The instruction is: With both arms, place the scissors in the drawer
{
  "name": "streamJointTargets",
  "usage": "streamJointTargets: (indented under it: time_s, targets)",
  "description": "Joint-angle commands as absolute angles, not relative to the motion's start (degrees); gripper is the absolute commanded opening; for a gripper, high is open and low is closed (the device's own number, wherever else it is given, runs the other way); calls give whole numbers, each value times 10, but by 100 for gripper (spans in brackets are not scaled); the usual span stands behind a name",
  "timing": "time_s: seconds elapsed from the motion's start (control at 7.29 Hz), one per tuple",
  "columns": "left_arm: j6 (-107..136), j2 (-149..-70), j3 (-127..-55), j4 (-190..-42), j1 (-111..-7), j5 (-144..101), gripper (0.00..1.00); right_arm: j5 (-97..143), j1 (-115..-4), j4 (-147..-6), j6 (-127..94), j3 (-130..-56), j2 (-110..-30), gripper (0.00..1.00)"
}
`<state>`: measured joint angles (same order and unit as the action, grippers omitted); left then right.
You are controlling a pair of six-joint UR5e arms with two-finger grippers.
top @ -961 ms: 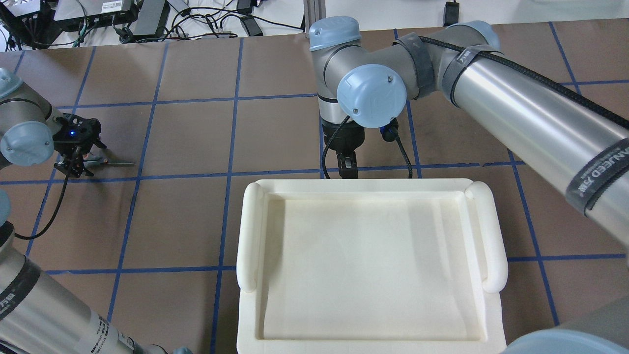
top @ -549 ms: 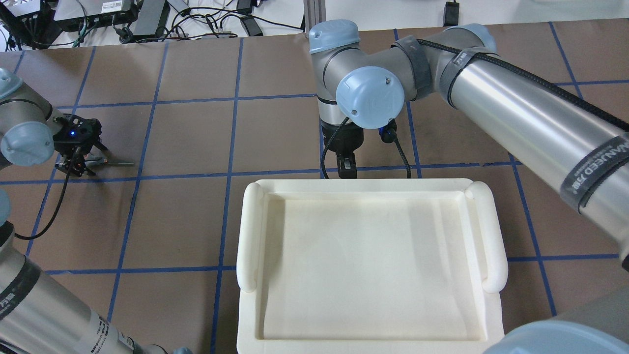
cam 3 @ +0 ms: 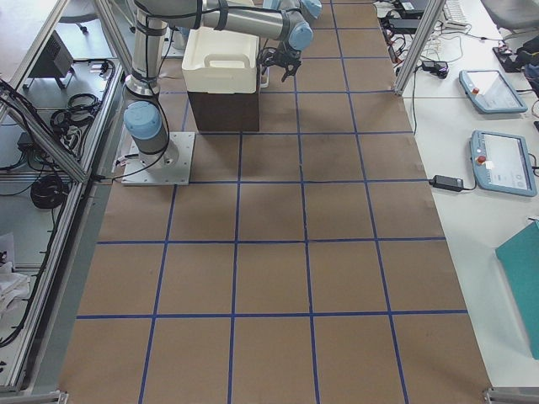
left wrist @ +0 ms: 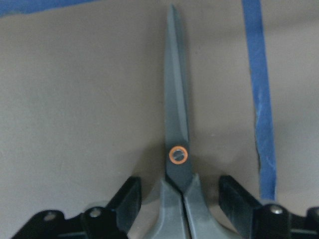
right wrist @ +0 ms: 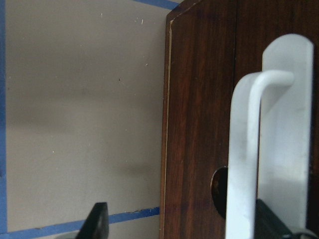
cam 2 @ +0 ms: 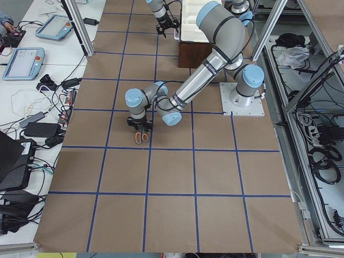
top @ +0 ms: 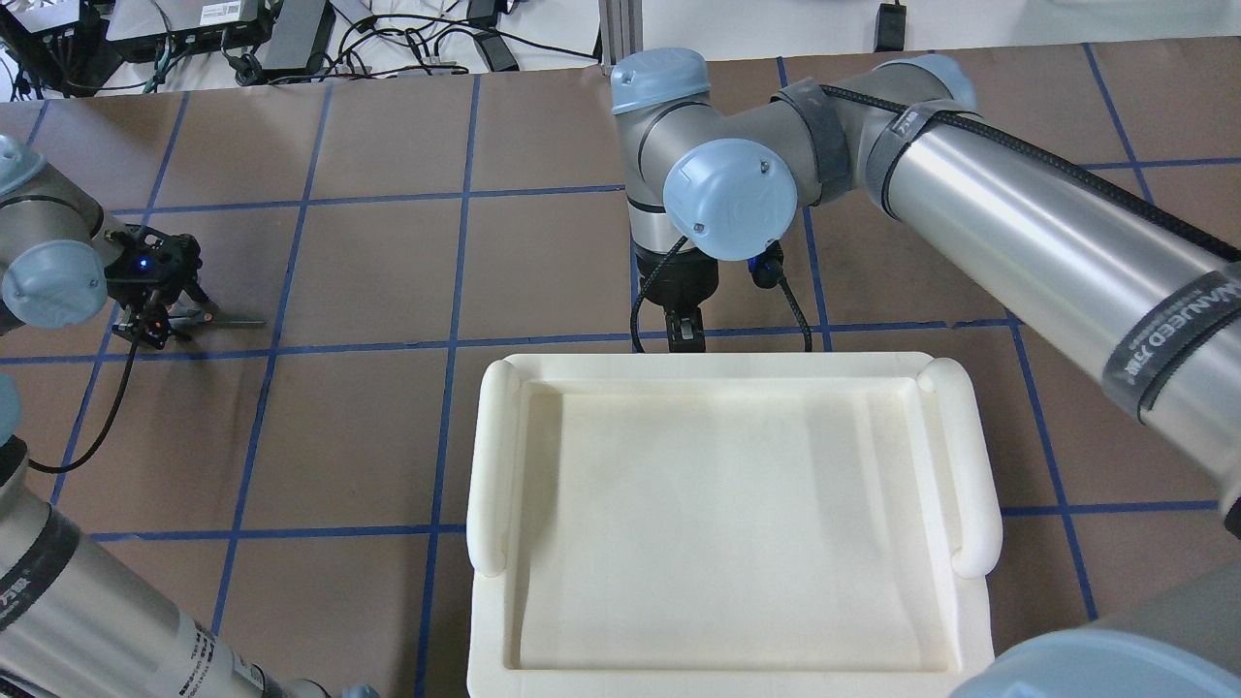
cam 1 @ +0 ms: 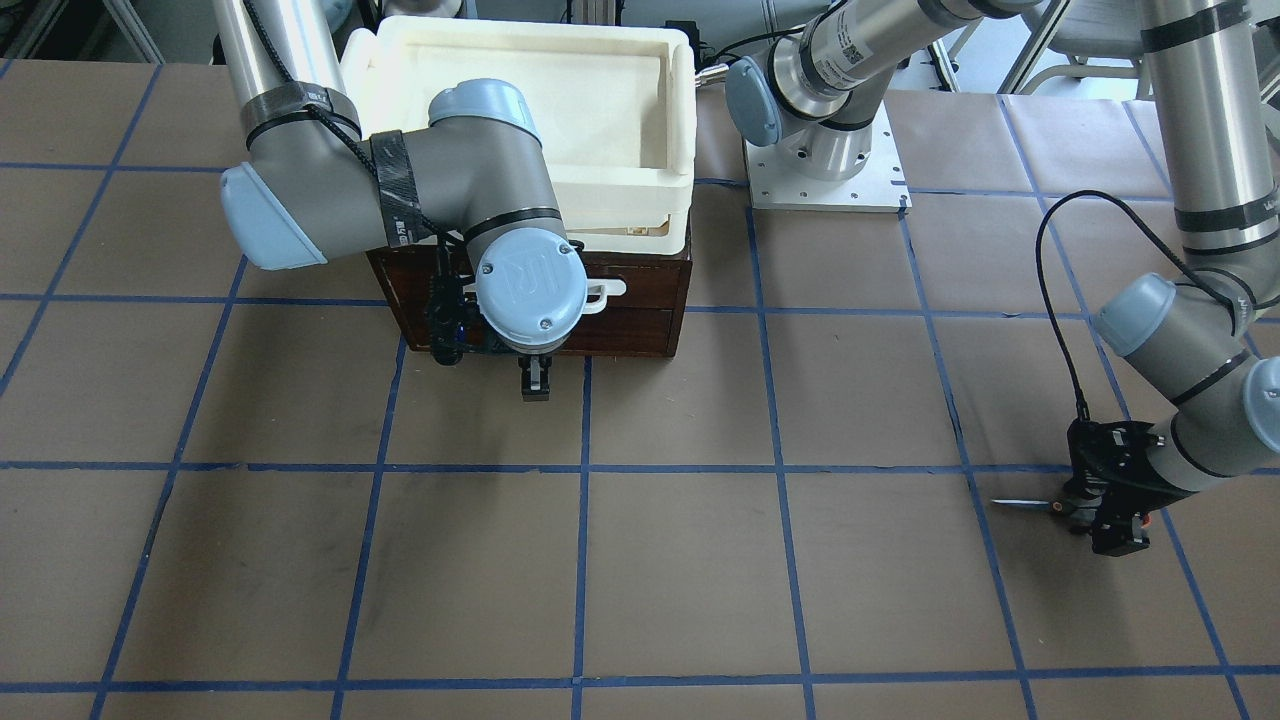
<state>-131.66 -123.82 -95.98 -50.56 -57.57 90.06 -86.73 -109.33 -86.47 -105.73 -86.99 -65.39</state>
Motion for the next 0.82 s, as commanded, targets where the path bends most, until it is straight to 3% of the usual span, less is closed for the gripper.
streamJointTargets:
  time_s: [0.0, 0.41, 0.69]
  targets:
    - [-1316, -1237, -960, -505, -576, 899, 53, -867, -1093, -865, -1057, -879, -654, 100]
    - [-1307, -1229, -960, -505, -576, 898, 38, -873, -1093, -908, -1048, -882, -654, 100]
    - [-1306, -1227, -960, -505, -577, 898, 34, -875, -1093, -934, -1045, -879, -654, 100]
